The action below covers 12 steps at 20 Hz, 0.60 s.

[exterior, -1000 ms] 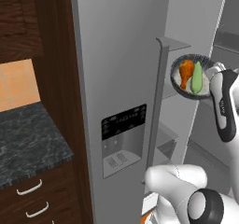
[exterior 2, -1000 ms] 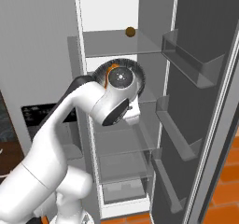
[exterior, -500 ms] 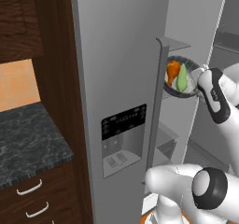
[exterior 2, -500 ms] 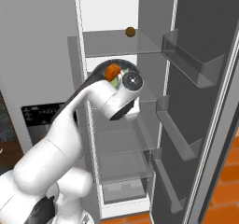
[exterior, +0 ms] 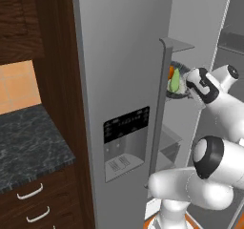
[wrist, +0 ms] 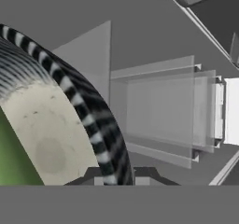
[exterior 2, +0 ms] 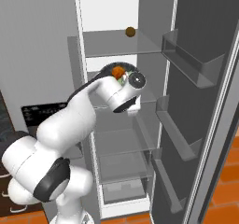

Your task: Pick the chicken drumstick and corn from their plates and place them in the bowl. Then put the bowl in the fridge.

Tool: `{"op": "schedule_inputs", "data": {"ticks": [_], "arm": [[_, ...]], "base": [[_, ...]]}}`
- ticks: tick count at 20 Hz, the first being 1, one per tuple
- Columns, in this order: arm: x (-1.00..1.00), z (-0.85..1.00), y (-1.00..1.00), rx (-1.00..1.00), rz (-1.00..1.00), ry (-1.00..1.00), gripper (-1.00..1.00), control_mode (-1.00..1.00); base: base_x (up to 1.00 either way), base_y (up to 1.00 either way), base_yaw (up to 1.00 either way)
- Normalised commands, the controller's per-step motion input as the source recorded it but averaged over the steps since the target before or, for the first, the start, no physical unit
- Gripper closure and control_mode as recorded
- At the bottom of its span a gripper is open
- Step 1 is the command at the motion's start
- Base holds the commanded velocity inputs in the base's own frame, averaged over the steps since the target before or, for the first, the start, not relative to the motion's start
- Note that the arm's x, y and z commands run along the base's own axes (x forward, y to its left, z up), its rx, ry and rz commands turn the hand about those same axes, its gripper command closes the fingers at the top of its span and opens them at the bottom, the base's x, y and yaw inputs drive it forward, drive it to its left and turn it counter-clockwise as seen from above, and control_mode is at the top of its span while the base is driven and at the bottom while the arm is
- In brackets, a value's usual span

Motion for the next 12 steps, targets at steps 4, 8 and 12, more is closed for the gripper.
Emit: {"op": "schedule_inputs", "data": {"ticks": [4,8,12], "arm": [[0.48,-0.31,0.0,0.0,0.0,0.0,1.0,-1.0],[0.45,-0.36,0.0,0.0,0.0,0.0,1.0,-1.0],[0.39,-0.33,0.0,0.0,0.0,0.0,1.0,-1.0]], "base": [[0.0,0.0,0.0],[0.0,0.0,0.0],[0.0,0.0,0.0]]}}
